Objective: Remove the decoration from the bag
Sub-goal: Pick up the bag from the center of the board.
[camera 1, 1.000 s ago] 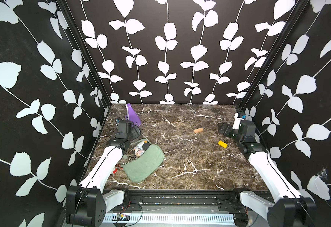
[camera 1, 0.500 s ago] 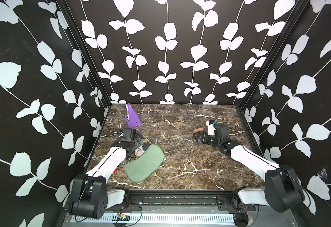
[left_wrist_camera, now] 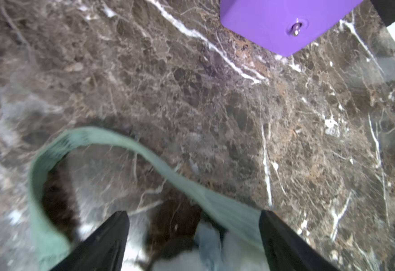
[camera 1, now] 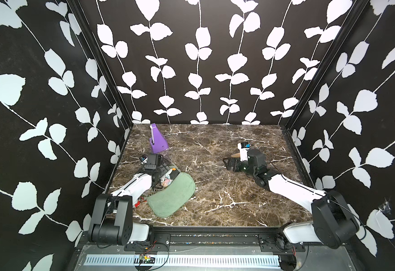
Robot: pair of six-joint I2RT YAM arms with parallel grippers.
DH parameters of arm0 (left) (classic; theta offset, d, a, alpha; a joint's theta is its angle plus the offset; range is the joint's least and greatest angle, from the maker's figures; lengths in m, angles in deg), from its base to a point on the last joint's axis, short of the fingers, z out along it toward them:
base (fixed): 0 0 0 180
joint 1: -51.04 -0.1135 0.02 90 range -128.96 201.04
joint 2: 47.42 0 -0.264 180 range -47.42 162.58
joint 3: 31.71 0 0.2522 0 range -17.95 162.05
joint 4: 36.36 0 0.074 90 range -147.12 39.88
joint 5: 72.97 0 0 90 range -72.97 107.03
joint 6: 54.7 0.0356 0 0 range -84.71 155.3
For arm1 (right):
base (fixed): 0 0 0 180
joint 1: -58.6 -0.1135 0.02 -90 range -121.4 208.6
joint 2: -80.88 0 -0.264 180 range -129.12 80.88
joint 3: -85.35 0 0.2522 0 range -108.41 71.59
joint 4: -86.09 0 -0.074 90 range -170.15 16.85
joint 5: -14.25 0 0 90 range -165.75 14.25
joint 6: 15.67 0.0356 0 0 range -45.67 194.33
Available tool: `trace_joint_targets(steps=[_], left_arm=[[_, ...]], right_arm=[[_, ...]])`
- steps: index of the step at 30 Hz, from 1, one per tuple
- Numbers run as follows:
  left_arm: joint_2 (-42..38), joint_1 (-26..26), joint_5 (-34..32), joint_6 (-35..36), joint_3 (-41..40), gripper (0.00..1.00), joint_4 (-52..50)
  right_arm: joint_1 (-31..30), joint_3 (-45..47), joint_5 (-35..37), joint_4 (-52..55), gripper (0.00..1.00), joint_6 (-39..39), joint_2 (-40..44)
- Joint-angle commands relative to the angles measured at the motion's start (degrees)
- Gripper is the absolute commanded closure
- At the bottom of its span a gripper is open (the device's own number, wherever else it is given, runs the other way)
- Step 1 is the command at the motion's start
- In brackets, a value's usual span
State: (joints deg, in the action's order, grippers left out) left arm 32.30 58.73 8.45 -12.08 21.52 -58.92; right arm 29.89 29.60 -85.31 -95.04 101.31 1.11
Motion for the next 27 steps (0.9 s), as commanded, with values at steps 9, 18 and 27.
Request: trace_joint_targets(steps=[9,18,27], left_arm=[[6.95,-1.72,1.80,2.33,1.61,0.43,9.26],[2.55,1.14,2.43,6.76,10.79,0.99,3.75],[-4.19,8.51,4.52,14.00,25.71,1.00,-6.68]], right_arm=[[-2.01,1.94,3.84,-7.39,0.05,-1.76,0.58],[-2.25,3.22,3.67,-6.53,0.05,-2.88,5.16],[-2.15,-2.02,-2.07,0.40,0.04,-2.77,10.23]])
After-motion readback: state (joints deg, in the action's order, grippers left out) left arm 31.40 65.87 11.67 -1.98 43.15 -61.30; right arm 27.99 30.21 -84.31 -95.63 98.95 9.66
